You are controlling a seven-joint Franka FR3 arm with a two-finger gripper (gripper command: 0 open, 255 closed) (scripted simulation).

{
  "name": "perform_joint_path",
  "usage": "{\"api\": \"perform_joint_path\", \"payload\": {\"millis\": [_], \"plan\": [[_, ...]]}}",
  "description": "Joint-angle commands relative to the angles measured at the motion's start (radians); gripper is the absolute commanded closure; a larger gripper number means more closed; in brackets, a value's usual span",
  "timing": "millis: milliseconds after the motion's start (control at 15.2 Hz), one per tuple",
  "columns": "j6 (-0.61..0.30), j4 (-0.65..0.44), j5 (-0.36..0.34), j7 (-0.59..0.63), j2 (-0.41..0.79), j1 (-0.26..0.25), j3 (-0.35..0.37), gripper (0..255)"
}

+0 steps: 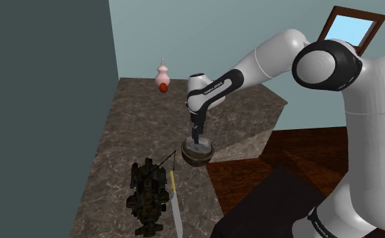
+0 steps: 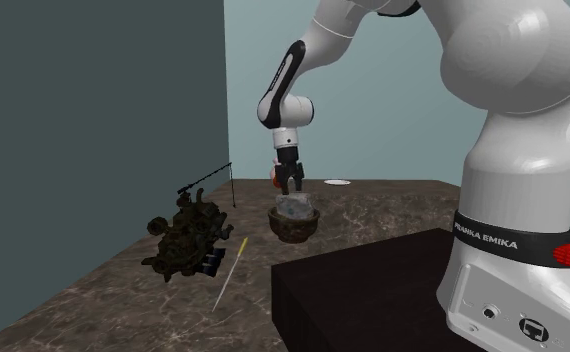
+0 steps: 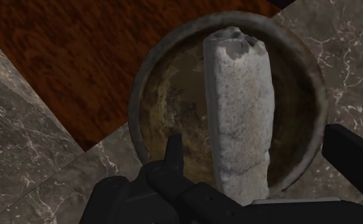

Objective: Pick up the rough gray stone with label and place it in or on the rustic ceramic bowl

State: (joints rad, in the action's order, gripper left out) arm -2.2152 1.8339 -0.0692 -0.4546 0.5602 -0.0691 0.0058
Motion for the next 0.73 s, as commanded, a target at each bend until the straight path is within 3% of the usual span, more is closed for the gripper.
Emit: {"api": "perform_joint_path", "payload": {"millis": [0,132,660], "plan": [[0.041,-0.013,0.002,-0.003,-0.028,0.000,0.001,0],[0.092,-0.038,0.004,-0.004,-0.055,-0.001,0.002,0],[0.092,-0.038,0.004,-0.004,-0.055,-0.001,0.002,0]]}}
